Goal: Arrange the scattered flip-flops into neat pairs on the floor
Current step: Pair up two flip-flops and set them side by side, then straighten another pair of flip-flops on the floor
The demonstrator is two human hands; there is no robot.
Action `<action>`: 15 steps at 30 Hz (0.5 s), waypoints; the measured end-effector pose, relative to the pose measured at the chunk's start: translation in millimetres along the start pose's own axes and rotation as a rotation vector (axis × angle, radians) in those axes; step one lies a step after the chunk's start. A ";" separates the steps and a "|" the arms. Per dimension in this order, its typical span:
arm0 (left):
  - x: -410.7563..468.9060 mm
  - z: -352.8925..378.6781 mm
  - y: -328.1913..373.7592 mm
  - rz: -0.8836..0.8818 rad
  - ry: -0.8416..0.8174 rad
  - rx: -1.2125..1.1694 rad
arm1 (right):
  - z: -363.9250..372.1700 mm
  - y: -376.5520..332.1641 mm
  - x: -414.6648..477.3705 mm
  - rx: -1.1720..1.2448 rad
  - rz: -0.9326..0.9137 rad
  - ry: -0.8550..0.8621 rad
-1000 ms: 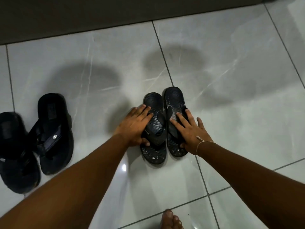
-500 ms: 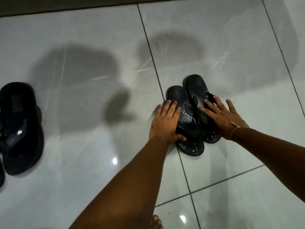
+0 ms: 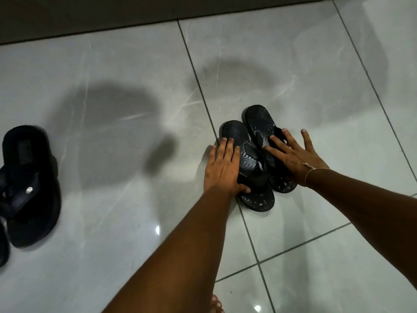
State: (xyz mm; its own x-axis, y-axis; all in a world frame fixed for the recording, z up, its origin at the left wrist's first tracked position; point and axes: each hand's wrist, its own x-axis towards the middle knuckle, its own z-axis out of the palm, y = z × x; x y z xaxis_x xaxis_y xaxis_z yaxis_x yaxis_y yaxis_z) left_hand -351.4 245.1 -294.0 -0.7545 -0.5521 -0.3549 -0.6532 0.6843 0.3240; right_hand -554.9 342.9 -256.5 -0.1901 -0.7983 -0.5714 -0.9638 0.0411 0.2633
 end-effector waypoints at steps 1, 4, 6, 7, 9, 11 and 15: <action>-3.7 -3.6 -3.6 0.015 0.023 0.000 | -2.9 -3.8 -3.2 0.007 0.034 0.002; -26.1 -13.6 -33.0 0.098 0.144 -0.015 | -14.1 -27.6 -16.8 0.091 0.180 0.048; -56.3 -21.9 -74.6 0.085 0.157 -0.035 | -25.6 -61.7 -24.6 0.180 0.247 0.124; -75.4 -27.7 -101.3 0.056 0.158 -0.050 | -33.7 -84.2 -26.5 0.227 0.249 0.179; -119.9 -42.3 -161.2 -0.018 0.145 -0.032 | -52.2 -142.2 -25.7 0.305 0.157 0.309; -160.3 -58.8 -216.0 -0.082 0.106 0.027 | -69.2 -198.8 -19.3 0.360 0.045 0.388; -259.8 -106.1 -353.8 -0.281 0.073 0.107 | -142.7 -344.9 22.1 0.541 -0.177 0.357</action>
State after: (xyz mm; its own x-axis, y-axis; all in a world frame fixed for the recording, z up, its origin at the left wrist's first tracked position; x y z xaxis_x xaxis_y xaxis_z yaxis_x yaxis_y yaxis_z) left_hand 68.9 95.9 -223.4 -0.5500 -0.7572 -0.3523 -0.8297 0.5437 0.1267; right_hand -200.0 225.3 -249.1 -0.0364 -0.9667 -0.2533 -0.9504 0.1119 -0.2903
